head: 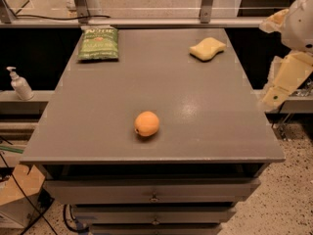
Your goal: Move sponge near green jalapeno chip bag
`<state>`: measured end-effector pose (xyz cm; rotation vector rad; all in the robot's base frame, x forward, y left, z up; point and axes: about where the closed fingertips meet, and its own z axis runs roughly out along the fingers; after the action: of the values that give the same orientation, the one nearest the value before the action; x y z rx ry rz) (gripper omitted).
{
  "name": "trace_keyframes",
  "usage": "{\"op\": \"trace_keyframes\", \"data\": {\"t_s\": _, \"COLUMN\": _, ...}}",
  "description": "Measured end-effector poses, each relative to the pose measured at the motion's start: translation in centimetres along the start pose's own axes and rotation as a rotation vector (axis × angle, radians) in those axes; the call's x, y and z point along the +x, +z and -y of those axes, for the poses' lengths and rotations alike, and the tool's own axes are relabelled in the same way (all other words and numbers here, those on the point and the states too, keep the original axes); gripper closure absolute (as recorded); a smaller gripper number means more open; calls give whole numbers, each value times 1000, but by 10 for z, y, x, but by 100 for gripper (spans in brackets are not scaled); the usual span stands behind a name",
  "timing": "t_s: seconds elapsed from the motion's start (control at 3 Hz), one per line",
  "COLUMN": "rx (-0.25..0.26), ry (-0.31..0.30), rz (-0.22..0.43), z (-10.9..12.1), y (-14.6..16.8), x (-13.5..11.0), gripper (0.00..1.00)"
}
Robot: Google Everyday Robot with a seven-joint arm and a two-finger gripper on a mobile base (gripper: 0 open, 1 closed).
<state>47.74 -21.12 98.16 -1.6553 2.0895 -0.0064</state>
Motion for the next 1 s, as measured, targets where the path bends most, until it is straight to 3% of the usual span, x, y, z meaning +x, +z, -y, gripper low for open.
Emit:
{"op": "trace_keyframes", "data": {"t_s": 0.67, "rx": 27, "ry": 67, "rz": 165, "z": 63, "y": 35, "x": 4, "gripper": 0}}
{"op": "trace_keyframes", "data": {"t_s": 1.0, "rx": 22, "ry": 130, "rz": 194, "z": 97, "y": 58, "x": 11, "gripper": 0}}
